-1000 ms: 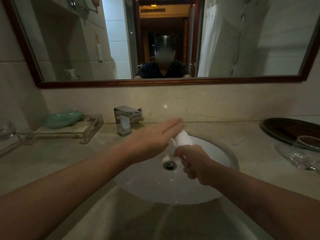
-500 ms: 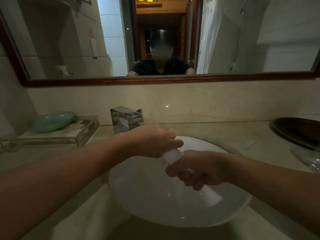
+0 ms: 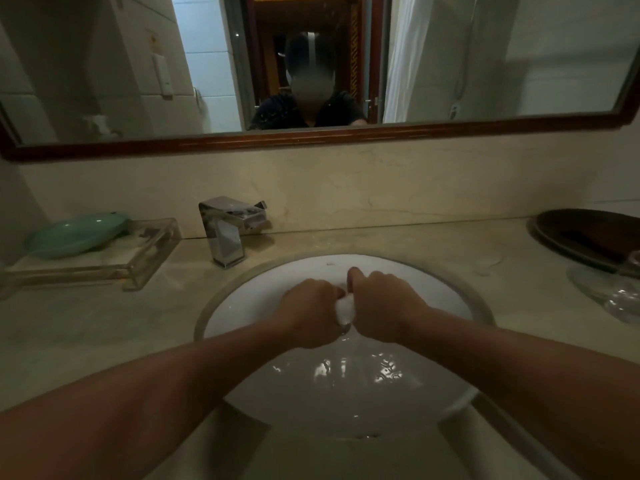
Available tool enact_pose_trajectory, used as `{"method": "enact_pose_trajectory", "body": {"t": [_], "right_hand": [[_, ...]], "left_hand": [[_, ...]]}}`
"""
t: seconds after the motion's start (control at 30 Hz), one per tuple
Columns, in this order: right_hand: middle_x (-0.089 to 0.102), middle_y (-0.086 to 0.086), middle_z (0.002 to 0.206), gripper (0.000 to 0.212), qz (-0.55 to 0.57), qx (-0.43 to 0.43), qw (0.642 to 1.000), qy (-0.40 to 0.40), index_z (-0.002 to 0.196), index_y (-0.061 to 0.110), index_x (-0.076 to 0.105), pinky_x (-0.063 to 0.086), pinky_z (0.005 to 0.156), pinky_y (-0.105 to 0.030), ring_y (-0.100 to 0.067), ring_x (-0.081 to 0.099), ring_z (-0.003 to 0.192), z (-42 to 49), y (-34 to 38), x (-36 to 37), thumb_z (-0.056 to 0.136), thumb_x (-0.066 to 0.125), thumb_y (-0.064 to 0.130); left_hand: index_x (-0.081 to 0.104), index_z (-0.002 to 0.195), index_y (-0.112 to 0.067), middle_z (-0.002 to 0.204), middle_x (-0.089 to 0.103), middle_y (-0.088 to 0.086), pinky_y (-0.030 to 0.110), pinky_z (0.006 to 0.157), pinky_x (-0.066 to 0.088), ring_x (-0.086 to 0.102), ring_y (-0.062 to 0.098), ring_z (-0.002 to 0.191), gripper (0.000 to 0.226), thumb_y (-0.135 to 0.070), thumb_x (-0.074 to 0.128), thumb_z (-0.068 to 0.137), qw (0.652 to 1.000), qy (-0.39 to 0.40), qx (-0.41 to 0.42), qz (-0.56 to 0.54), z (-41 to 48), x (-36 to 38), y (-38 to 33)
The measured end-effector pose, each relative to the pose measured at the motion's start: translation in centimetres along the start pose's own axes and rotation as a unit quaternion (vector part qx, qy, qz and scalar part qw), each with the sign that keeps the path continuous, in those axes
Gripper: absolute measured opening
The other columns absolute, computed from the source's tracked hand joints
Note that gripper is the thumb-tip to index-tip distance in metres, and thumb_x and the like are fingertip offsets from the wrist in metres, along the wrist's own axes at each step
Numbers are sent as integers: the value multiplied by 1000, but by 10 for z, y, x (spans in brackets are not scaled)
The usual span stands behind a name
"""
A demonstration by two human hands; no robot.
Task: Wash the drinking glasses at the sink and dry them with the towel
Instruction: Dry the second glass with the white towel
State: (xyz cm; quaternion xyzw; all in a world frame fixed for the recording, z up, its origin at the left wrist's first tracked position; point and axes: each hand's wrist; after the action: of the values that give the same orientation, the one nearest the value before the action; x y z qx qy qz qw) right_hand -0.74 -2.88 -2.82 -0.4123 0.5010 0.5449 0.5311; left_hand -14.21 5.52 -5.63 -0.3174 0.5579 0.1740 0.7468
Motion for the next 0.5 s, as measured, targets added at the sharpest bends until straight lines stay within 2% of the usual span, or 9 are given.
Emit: {"method": "enact_pose_trajectory", "body": {"t": [0.13,0.2,0.27,0.33,0.43,0.5], "right_hand": [[66,-8,104,35,-81,-54,995,-3,116,17,56,42,68,-30,-24,55,78,2,-8,-19,85,63,29],[68,-5,100,26,-113,-78,990,-6,108,20,61,46,67,-29,-24,59,79,4,-12,-25,84,59,27],[69,-3,98,22,-120,-86,989,-5,103,21,63,51,67,-29,-22,54,74,8,-16,-30,83,60,26],[69,-3,96,21,-130,-96,987,-14,102,20,64,46,64,-27,-21,49,71,9,-18,-32,82,61,25],[69,-1,95,20,-138,-105,985,-29,101,22,65,39,64,-25,-20,48,71,7,-19,-29,82,60,26],[70,1,92,18,-105,-87,989,-52,99,23,66,42,65,-27,-19,52,72,8,-21,-20,83,59,26]], "left_hand": [[77,93,-19,80,76,-3,38,68,63,70,12,72,19,-19,81,74,992,-22,-35,-121,1,4,-10],[78,90,-15,79,76,1,40,68,63,71,15,72,19,-12,79,71,987,-31,-53,-147,2,3,-15],[77,86,-12,77,76,4,41,66,63,72,18,71,19,-7,78,68,981,-35,-70,-176,3,1,-20],[77,85,-11,76,76,5,41,65,64,73,18,70,20,-4,78,66,974,-27,-89,-208,3,2,-23],[76,83,-11,76,76,7,45,64,63,74,21,70,20,-3,78,65,977,16,-88,-194,4,-7,-24],[75,84,-12,78,75,6,44,65,63,72,22,71,19,-5,79,67,987,47,-55,-144,9,-21,-22]]}}
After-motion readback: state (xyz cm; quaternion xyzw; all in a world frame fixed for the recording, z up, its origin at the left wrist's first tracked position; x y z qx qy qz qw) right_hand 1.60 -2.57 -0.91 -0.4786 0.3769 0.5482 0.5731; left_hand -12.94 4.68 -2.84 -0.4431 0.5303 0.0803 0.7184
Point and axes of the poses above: each hand's wrist, its own z-axis towards the middle knuckle, its own x-axis out of the palm, y = z × x
